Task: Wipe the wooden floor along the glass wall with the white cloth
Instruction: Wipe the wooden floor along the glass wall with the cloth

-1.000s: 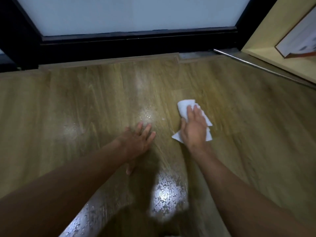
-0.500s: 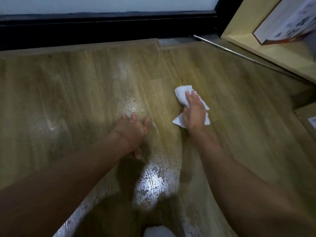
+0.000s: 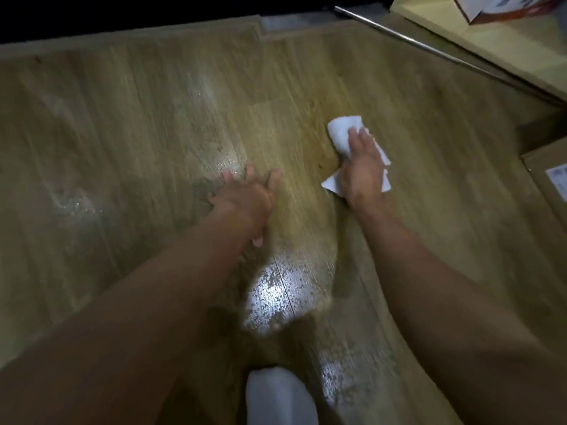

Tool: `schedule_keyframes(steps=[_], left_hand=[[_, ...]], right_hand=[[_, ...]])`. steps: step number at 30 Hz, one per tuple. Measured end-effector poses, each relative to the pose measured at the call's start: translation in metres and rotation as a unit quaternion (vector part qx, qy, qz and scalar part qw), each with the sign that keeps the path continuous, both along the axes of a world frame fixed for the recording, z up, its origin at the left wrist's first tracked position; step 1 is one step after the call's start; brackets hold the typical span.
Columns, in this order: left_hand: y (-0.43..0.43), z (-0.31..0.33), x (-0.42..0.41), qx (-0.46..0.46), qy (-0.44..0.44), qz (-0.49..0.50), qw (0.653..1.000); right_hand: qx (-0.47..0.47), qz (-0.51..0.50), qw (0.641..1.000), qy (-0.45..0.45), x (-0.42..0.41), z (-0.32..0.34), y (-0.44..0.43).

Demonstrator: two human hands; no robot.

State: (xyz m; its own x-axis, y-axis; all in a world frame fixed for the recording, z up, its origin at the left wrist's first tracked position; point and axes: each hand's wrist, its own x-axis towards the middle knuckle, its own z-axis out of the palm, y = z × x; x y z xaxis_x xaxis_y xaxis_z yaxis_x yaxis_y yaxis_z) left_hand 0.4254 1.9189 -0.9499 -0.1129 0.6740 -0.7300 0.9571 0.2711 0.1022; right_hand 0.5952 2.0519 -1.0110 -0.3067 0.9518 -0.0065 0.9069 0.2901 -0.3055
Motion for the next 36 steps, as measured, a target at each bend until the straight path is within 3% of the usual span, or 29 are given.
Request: schedule_keyframes(steps=[3, 8, 10, 12, 15, 17, 25, 30, 33, 36], left_hand=[[0.017, -0.001, 0.010, -0.012, -0.015, 0.050, 0.999], [0.021, -0.019, 0.006, 0.036, -0.024, 0.058, 0.997], [0.019, -0.020, 0.004, 0.020, -0.002, -0.006, 1.000], [0.019, -0.019, 0.005, 0.024, 0.013, -0.022, 0.999], [0.022, -0.020, 0.006, 0.004, 0.025, -0.030, 0.999], [0.025, -0.019, 0.010, -0.005, 0.042, -0.032, 0.999], [0.037, 0.004, 0.033, 0.043, 0.105, -0.159, 0.981], [0.071, 0.012, 0.046, 0.031, 0.041, -0.202, 0.978], [0.080, 0.013, 0.061, 0.055, 0.083, -0.267, 0.958], [0.076, 0.008, 0.066, 0.080, 0.052, -0.274, 0.957]], right_hand=[[0.011, 0.027, 0.999, -0.013, -0.026, -0.007, -0.016], [-0.006, 0.231, 0.973, 0.020, 0.033, -0.002, -0.063], [0.015, 0.198, 0.980, 0.013, 0.068, -0.001, -0.050], [0.040, 0.081, 0.996, 0.015, 0.080, -0.001, -0.026], [0.066, -0.086, 0.994, 0.009, 0.049, -0.008, 0.006], [0.078, -0.126, 0.989, 0.015, 0.032, -0.010, 0.008], [-0.031, -0.008, 0.997, -0.073, 0.045, 0.013, 0.022], [-0.009, -0.008, 0.998, -0.054, 0.047, 0.009, 0.015], [-0.004, 0.048, 0.999, -0.013, 0.066, 0.006, -0.005], [-0.005, 0.065, 0.998, 0.027, 0.099, 0.005, -0.025]])
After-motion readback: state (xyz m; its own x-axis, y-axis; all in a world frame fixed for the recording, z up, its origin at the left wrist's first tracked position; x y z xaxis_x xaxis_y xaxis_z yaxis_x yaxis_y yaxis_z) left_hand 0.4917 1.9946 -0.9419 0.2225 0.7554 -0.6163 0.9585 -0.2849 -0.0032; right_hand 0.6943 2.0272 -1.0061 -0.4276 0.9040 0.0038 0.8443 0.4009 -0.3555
